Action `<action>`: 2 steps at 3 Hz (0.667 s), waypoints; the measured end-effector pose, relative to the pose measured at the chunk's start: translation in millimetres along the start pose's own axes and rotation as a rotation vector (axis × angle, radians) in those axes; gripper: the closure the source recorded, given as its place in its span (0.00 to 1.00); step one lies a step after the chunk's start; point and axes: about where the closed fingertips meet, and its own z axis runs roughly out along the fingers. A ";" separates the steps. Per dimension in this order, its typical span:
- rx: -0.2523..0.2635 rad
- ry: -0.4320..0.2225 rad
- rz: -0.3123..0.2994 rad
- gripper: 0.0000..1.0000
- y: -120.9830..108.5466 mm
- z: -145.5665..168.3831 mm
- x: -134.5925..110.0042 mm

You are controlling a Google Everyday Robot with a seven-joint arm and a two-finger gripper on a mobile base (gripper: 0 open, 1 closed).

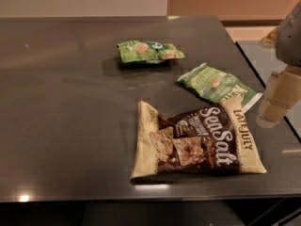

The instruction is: Move brown chip bag near green rice chip bag

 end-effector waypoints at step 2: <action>-0.014 -0.031 -0.021 0.00 3.9 -1.6 -4.7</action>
Offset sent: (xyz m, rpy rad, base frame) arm -0.0086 0.0117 -0.0018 0.0655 0.0306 0.0771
